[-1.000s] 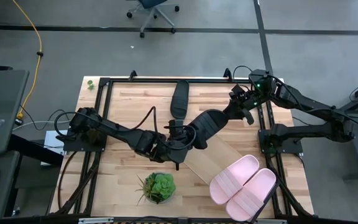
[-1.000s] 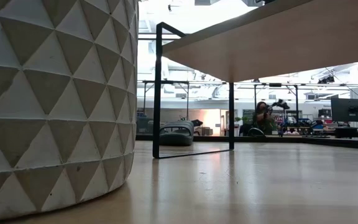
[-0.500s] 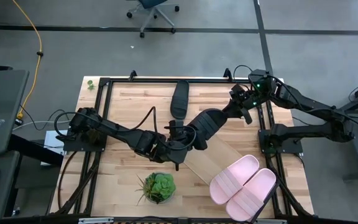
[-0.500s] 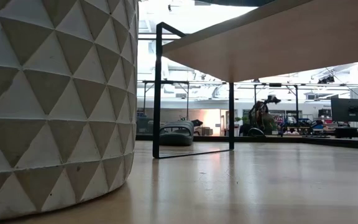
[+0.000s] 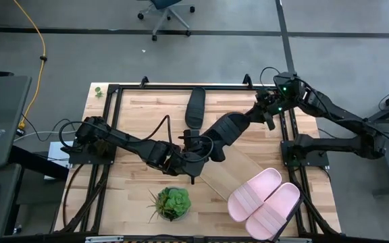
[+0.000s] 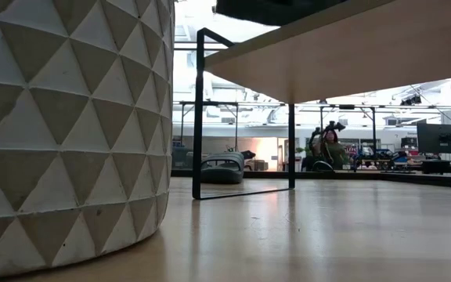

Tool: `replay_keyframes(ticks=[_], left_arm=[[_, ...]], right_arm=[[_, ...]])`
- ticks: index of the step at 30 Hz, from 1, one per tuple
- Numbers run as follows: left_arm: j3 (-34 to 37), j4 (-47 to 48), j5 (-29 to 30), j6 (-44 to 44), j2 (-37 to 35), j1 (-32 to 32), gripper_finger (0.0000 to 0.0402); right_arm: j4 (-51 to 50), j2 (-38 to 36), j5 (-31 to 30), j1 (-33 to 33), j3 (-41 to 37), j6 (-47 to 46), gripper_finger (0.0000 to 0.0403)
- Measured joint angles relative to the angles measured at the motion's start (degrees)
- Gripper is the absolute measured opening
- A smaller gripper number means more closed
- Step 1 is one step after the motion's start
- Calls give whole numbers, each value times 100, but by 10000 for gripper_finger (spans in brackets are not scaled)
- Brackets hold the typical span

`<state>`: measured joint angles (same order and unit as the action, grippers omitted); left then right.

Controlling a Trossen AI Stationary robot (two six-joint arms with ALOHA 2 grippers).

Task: Pick and place slides into the shelf
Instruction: Put the left black slides on the shelf

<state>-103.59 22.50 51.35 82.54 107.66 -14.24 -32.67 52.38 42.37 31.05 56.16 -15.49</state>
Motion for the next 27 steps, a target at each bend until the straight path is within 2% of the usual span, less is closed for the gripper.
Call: replay_keyframes(ticks=[5, 9, 12, 17, 21, 27], left_arm=[[0, 6, -17, -78, -2, 0, 118], [0, 88, 27, -700, -134, 0, 118], [0, 231, 233, -1435, -334, 2, 117], [-2, 343, 500, -3226, -798, 12, 117], [-4, 347, 428, -4507, -1132, 84, 117], [-4, 347, 326, -5895, -1440, 178, 117]], right_arm=[[-325, -2, 113, 219, 0, 236, 39], [-360, -2, 161, 345, 0, 268, 39], [-398, -4, 334, 418, 0, 254, 39], [-680, -4, 536, 552, 0, 250, 39], [-961, -4, 760, 629, 0, 239, 39], [-1175, -4, 895, 639, 0, -61, 39]])
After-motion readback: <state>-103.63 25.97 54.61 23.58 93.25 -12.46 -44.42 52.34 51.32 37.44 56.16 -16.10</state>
